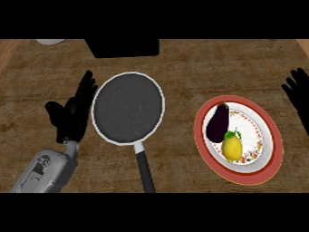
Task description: Pick the lemon from the plate and place it in the pan
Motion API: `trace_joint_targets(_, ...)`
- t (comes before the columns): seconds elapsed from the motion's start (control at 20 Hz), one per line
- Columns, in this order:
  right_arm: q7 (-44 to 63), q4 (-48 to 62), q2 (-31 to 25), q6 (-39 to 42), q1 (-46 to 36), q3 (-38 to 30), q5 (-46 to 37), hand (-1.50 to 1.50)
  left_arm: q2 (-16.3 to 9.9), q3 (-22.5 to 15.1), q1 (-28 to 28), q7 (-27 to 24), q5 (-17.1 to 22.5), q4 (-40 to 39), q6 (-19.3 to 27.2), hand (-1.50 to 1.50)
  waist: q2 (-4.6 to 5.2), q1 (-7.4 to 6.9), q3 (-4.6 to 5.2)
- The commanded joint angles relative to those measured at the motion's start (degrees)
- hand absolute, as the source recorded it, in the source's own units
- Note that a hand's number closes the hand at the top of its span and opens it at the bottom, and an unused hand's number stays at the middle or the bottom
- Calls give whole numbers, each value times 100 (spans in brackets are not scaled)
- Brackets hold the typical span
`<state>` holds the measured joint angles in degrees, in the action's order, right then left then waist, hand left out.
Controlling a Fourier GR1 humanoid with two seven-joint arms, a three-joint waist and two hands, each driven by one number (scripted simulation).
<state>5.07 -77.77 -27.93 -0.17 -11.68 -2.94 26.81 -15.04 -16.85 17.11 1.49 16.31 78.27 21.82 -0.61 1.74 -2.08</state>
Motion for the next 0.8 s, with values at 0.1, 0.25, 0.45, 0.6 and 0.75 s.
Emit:
trace_joint_targets(0.1, -681, -472, 497, -1388, 249, -589, -279, -150, -637, -204, -669, 32, -480, 112, -89, 0, 5, -133, 205)
trace_joint_targets(0.25, -1175, -815, 883, -2702, 204, -1022, -640, -150, -1383, -15, -825, 79, -773, -128, -135, 0, -42, -89, 208)
trace_joint_targets(0.45, -596, -296, 1314, -4178, 1446, -1367, -1011, -150, -1227, -101, -1245, 67, -642, -110, -132, 0, -66, 225, 223)
trace_joint_targets(0.6, -320, -992, 1676, -4805, 2367, -665, -1707, -150, -1305, -195, -1583, 31, -642, 259, -207, 0, -44, 2, 240)
trace_joint_targets(0.75, -55, -1378, 1387, -4729, 3373, 191, -2545, -150, -1537, -142, -1622, 50, -644, 421, -360, 0, 0, -72, 245)
